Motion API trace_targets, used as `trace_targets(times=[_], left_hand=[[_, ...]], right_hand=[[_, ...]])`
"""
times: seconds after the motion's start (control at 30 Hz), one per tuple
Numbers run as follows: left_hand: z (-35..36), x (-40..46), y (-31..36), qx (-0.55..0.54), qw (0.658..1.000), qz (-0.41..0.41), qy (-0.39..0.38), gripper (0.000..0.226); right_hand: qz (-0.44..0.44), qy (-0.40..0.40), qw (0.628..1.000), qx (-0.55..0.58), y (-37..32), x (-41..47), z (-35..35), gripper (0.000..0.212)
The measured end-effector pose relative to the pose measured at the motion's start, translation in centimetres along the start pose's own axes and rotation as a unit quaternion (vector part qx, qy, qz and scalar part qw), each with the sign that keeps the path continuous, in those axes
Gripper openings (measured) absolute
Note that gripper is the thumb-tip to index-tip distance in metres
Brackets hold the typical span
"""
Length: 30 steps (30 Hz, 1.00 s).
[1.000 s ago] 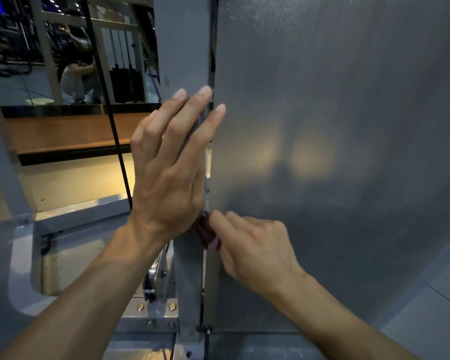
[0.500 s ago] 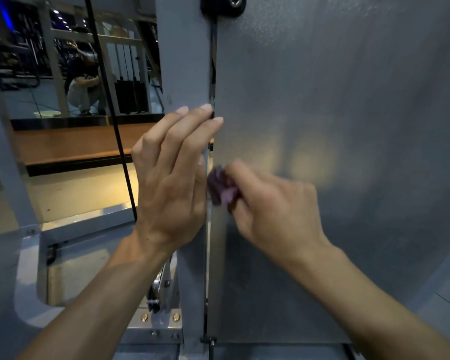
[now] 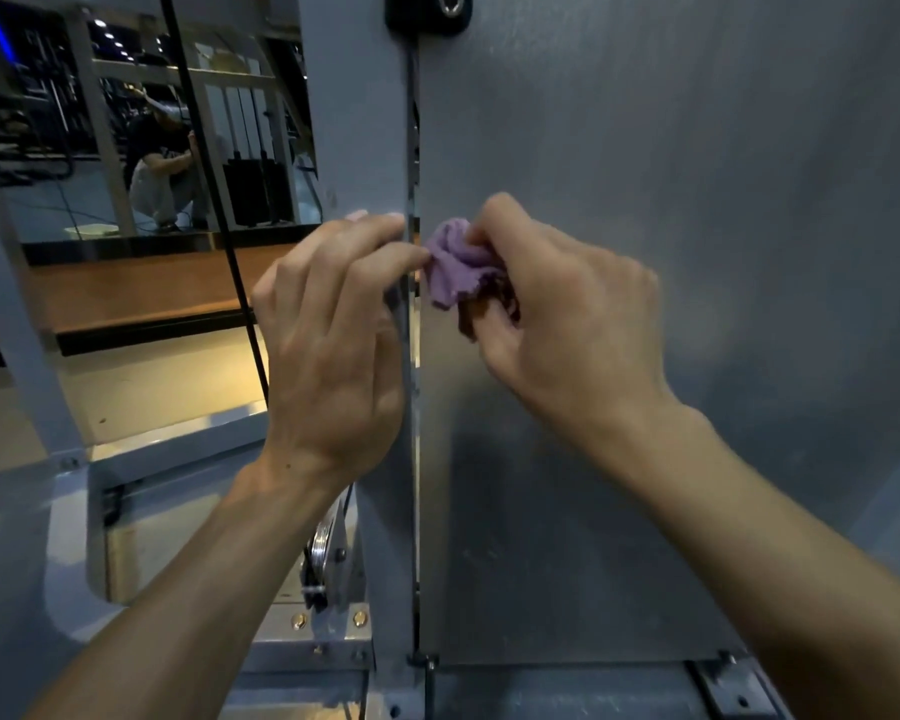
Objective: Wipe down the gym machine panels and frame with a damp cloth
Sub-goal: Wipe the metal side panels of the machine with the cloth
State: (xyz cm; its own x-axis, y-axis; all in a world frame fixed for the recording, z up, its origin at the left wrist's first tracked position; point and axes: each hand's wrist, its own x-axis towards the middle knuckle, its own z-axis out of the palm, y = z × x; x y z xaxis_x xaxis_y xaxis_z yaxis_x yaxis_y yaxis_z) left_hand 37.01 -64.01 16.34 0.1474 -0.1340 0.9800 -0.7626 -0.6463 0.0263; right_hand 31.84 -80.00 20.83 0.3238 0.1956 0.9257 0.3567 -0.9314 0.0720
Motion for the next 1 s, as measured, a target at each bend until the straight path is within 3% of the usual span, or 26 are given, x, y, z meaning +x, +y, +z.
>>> trace_targets(times=[0.07, 0.13, 0.23, 0.43, 0.67, 0.87, 1.0], left_hand=[[0.0, 0.1, 0.2, 0.002, 1.000, 0.002, 0.000, 0.035], [0.0, 0.1, 0.4, 0.002, 1.000, -0.003, 0.001, 0.038], [-0.1, -0.3, 0.9, 0.005, 1.000, -0.007, -0.008, 0.040], [0.1, -0.7, 1.3, 0.021, 0.999, -0.005, -0.025, 0.045], [0.2, -1.0, 1.2, 0.024, 0.999, -0.005, -0.021, 0.042], [0.5, -1.2, 1.4, 0.016, 0.999, 0.008, -0.032, 0.045], [1.2, -1.0, 2.4, 0.014, 1.000, 0.012, -0.025, 0.046]], right_hand=[[0.009, -0.014, 1.000, 0.004, -0.5, -1.2, 0.6, 0.028], [-0.020, -0.076, 0.997, -0.007, -1.1, -5.2, 1.9, 0.027], [-0.064, -0.158, 0.985, -0.013, -0.9, -10.0, 3.4, 0.041], [0.038, -0.062, 0.997, 0.027, -1.1, -6.7, 2.5, 0.021], [0.002, -0.187, 0.982, -0.030, -2.6, -14.2, 5.4, 0.047], [0.093, -0.093, 0.991, -0.012, -2.2, -11.9, 4.7, 0.051], [0.076, -0.127, 0.988, -0.036, -2.8, -13.2, 4.7, 0.059]])
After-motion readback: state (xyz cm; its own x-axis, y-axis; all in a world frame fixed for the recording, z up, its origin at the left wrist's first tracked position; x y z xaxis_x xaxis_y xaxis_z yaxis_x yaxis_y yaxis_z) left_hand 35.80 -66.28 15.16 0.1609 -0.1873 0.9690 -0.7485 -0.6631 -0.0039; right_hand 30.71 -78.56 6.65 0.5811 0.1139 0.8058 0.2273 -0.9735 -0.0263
